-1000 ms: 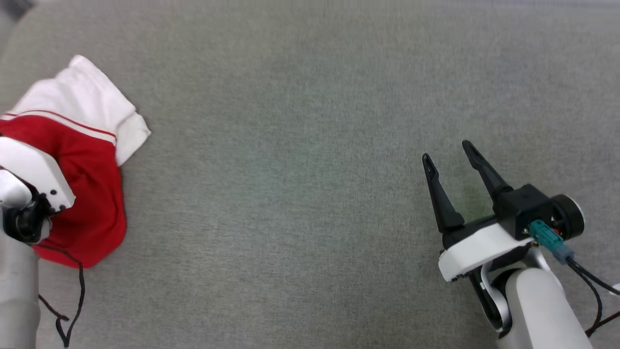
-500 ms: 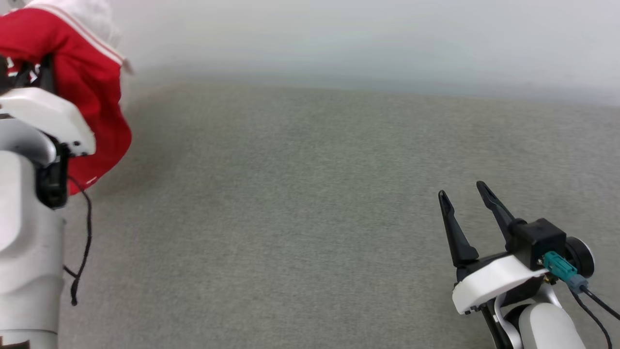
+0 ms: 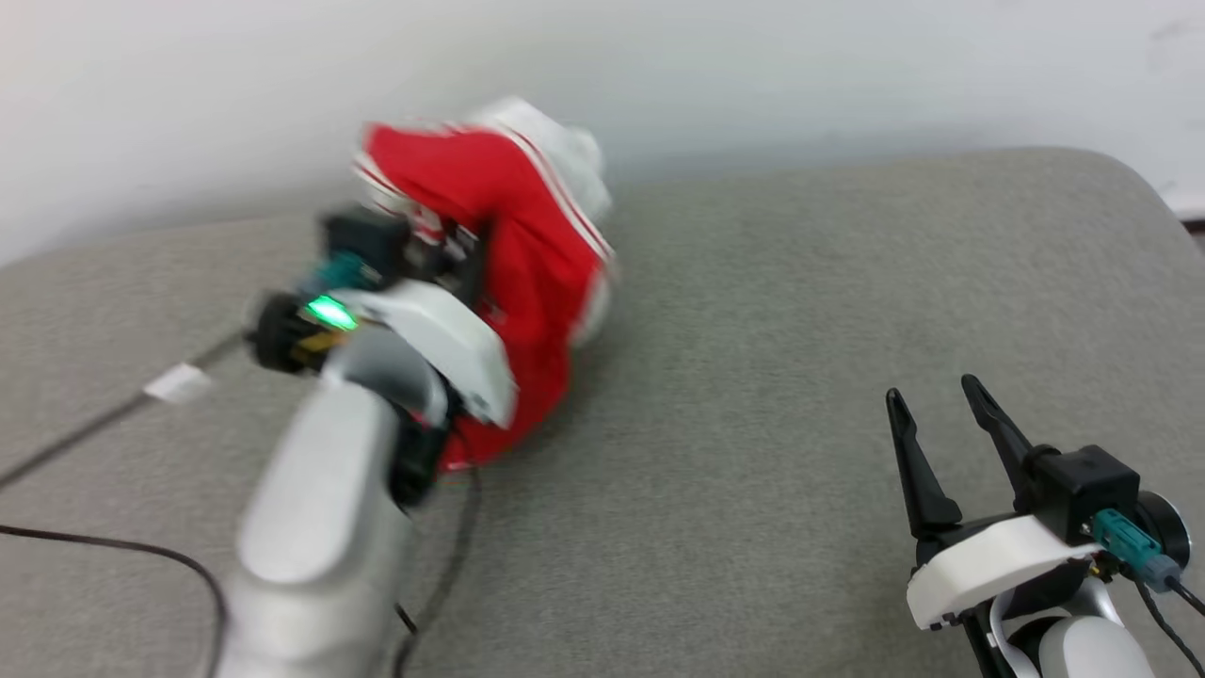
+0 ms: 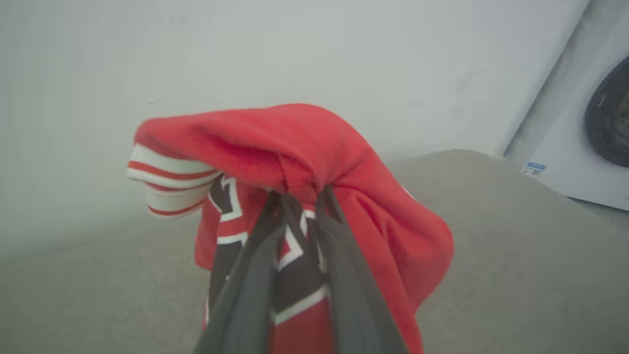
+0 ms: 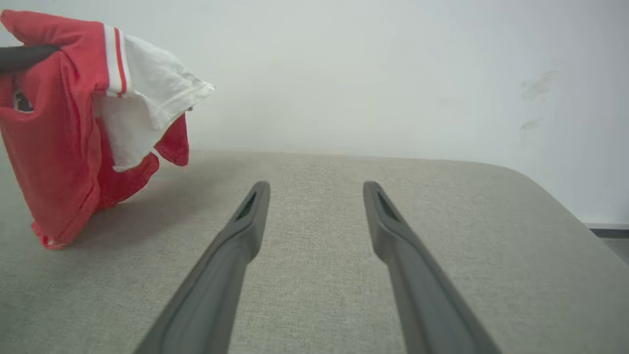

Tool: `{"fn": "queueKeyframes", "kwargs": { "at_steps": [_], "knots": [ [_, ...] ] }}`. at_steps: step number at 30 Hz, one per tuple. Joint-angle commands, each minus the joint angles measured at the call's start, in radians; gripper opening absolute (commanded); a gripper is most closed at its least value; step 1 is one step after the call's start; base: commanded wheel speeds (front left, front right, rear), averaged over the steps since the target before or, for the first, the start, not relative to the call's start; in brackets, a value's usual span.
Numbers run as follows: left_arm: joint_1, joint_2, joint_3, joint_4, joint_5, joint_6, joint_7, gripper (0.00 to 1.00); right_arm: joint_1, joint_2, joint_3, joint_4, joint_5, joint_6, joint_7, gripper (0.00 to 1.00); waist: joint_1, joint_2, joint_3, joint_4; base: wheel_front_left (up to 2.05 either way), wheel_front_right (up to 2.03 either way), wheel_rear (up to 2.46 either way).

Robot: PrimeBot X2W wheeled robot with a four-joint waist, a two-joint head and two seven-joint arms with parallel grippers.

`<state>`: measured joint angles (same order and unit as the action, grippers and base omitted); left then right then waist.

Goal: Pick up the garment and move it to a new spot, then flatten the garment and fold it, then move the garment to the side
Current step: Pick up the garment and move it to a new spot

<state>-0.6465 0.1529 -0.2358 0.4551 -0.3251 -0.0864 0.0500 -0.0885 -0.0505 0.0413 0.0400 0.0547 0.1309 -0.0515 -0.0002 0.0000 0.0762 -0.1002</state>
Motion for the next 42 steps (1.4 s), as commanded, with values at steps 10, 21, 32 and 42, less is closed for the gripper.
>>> {"fn": "queueKeyframes", "kwargs": {
  "at_steps": [10, 21, 32, 42],
  "knots": [
    [0.257, -0.091, -0.277, 0.067, -0.03, -0.039, -0.011, 0.34, 0.022, 0.0, -0.004, -0.015, 0.021, 0.0, 0.001, 1.0, 0.0002, 0.0, 0.076, -0.083, 0.0, 0.0, 0.0],
    [0.267, -0.093, -0.3, -0.028, -0.005, 0.024, -0.213, 1.0, 0.009, 0.0, -0.021, -0.004, 0.004, 0.0, 0.003, 1.0, 0.0002, 0.0, 0.04, 0.001, 0.0, 0.0, 0.0],
    [0.331, -0.016, -0.13, -0.185, -0.043, 0.158, -0.292, 1.0, 0.042, 0.0, -0.054, -0.008, 0.007, 0.0, 0.009, 1.0, 0.0002, 0.0, -0.015, 0.073, 0.0, 0.0, 0.0],
    [0.465, 0.094, -0.038, -0.256, -0.064, 0.224, -0.264, 1.0, 0.078, 0.0, -0.053, -0.006, 0.016, 0.0, 0.015, 1.0, 0.0002, 0.0, -0.054, 0.097, 0.0, 0.0, 0.0]
  ]
}}
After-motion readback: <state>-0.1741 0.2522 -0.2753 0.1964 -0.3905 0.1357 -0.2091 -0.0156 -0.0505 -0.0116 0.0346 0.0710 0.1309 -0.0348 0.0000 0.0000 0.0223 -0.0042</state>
